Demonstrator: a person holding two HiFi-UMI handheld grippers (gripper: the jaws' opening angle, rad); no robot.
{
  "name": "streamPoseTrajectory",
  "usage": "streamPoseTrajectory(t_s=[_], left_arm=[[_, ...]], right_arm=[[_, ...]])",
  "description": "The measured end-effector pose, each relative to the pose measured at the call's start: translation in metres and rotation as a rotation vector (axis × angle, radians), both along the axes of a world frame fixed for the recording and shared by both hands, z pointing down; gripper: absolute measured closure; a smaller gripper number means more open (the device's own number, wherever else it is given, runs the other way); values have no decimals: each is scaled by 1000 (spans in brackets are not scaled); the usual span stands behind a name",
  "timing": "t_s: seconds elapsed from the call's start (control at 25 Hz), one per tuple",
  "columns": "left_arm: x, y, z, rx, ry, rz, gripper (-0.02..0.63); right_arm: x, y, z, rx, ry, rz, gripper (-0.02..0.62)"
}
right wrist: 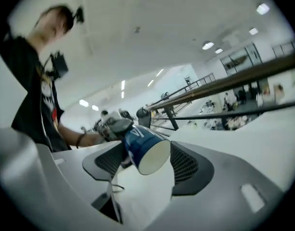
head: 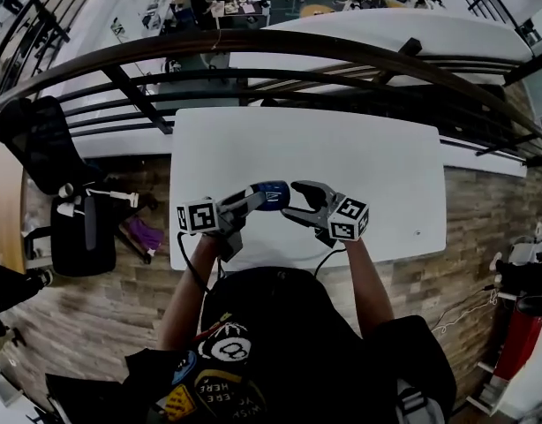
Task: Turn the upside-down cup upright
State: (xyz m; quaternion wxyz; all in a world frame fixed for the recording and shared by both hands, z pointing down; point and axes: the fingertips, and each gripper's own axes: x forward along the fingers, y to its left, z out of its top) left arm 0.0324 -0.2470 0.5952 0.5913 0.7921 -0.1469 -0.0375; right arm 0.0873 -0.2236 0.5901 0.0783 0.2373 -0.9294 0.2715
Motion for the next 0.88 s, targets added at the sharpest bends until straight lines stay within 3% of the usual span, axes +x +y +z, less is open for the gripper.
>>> streamPoseTrajectory(t_s=[0.16, 0.24, 0.36, 0.4, 0.48, 0.56, 0.6, 0.64, 0.68, 0.8, 0.88], left_arm=[[5, -2, -12, 22, 49, 3, 284], [11, -2, -19, 48, 82, 16, 284], [7, -5, -24, 154, 107, 27, 284], [5, -7, -22, 201, 80, 30, 284], [-3, -11, -6, 285, -57, 34, 294], [-13, -14, 18, 297, -212, 25, 332], [-19, -15, 28, 285, -273, 6, 391], [-25, -16, 38, 275, -329, -18, 492], [-30, -16, 46, 270, -380, -38, 597], [-36, -8, 63, 283, -486, -31, 601], [-35, -5, 67, 317, -533, -13, 601]], right_arm=[[-9, 1, -25, -221, -378, -5, 372], [-10, -4, -34, -269, -491, 1, 499], [-14, -5, -39, -250, -533, -11, 523], [-16, -5, -38, -239, -521, -12, 528], [-19, -10, -31, -228, -474, 5, 557], [-17, -23, -15, -217, -396, 41, 560], [-14, -33, -3, -208, -334, 60, 560], [-12, -42, 12, -194, -239, 76, 560], [-11, -52, 31, -175, -104, 80, 560], [-15, -78, 102, -66, 436, -43, 560], [-19, -95, 139, 8, 711, -171, 560]])
